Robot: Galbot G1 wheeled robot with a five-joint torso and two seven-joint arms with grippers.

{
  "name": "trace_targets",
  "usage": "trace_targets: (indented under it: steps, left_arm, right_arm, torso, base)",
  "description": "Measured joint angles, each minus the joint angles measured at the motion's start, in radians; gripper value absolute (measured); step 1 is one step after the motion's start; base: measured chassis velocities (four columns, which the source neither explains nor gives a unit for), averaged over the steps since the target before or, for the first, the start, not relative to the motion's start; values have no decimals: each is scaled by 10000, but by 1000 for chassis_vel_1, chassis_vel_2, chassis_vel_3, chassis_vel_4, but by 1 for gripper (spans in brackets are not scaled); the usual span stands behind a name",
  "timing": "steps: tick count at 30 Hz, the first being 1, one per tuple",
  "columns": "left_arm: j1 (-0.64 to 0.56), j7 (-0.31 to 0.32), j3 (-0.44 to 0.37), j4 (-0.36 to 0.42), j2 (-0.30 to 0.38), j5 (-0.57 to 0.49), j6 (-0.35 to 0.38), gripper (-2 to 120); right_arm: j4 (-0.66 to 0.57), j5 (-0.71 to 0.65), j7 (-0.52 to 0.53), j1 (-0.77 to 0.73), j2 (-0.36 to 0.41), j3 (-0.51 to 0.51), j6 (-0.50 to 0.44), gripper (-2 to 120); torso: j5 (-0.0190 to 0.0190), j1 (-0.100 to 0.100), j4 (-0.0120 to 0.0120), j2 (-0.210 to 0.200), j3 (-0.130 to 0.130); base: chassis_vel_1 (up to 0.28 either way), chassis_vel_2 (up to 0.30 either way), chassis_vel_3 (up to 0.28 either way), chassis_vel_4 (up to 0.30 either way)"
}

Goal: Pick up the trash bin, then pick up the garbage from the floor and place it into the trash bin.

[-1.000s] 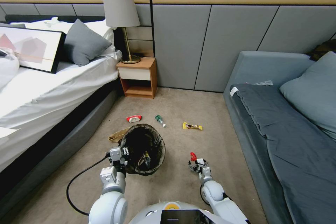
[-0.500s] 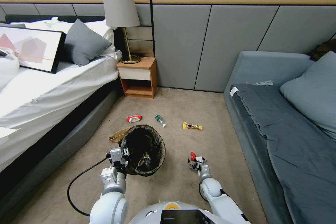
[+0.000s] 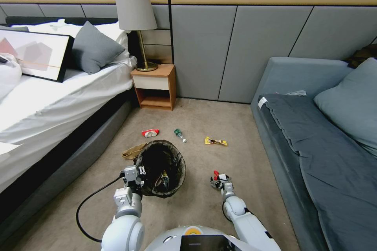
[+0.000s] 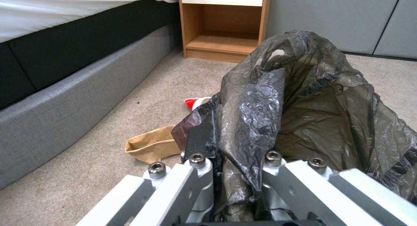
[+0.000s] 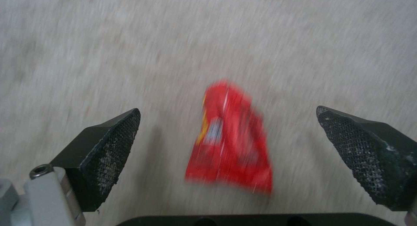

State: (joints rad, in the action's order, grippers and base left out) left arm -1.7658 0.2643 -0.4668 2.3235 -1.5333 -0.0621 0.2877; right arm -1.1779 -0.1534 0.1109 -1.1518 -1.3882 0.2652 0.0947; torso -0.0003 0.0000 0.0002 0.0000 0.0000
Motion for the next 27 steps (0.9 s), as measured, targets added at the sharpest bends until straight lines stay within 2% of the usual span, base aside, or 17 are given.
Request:
trace_targets:
  steps: [7,10,11,14,15,17,21,23,25,27]
  left_arm:
    - [12,11,-5,-5,0,0,0,6]
    - [14,14,1,-5,0,0,0,6]
    - [14,14,1,-5,0,0,0,6]
    - [3,18,5,-4,0,0,0,6]
    - [3,18,5,-4,0,0,0,6]
    - [-9,20,2,8,9,-4,0,6]
    - [-12,22,-6,21,16,-8,1,6]
    - [-18,24,-8,27,18,-9,4,6]
    - [-27,25,2,28,19,-9,5,6]
    - [-35,28,19,28,19,-7,8,6]
  right_arm:
    - [324,-11,-16,19,17,35,-71,96]
    - [530,16,-43,9,27,72,-181,84]
    - [530,16,-43,9,27,72,-181,84]
    - [730,41,-72,28,5,111,-294,69]
    - [730,41,-72,28,5,111,-294,69]
    - [862,75,-87,32,-29,116,-375,58]
    - [934,89,-93,32,-46,117,-413,50]
    - [1062,150,-128,35,-75,129,-504,37]
    - [1106,168,-141,38,-81,130,-532,33]
    - [1142,183,-151,49,-84,129,-544,23]
  torso:
    - [2,0,-2,-1,0]
    - [2,0,-3,-1,0]
    - [2,0,-3,-1,0]
    - [3,0,0,0,-1]
    - [3,0,0,0,-1]
    - [5,0,2,0,-2]
    - [5,-1,4,1,-2]
    - [6,-1,4,1,-3]
    - [8,-1,5,1,-3]
    - [10,-1,6,1,-3]
  base:
    - [0,0,0,0]
    - [0,0,0,0]
    - [0,0,0,0]
    - [0,0,0,0]
    - [0,0,0,0]
    - [0,0,0,0]
    - [0,0,0,0]
    - [0,0,0,0]
    - [0,0,0,0]
    - [0,0,0,0]
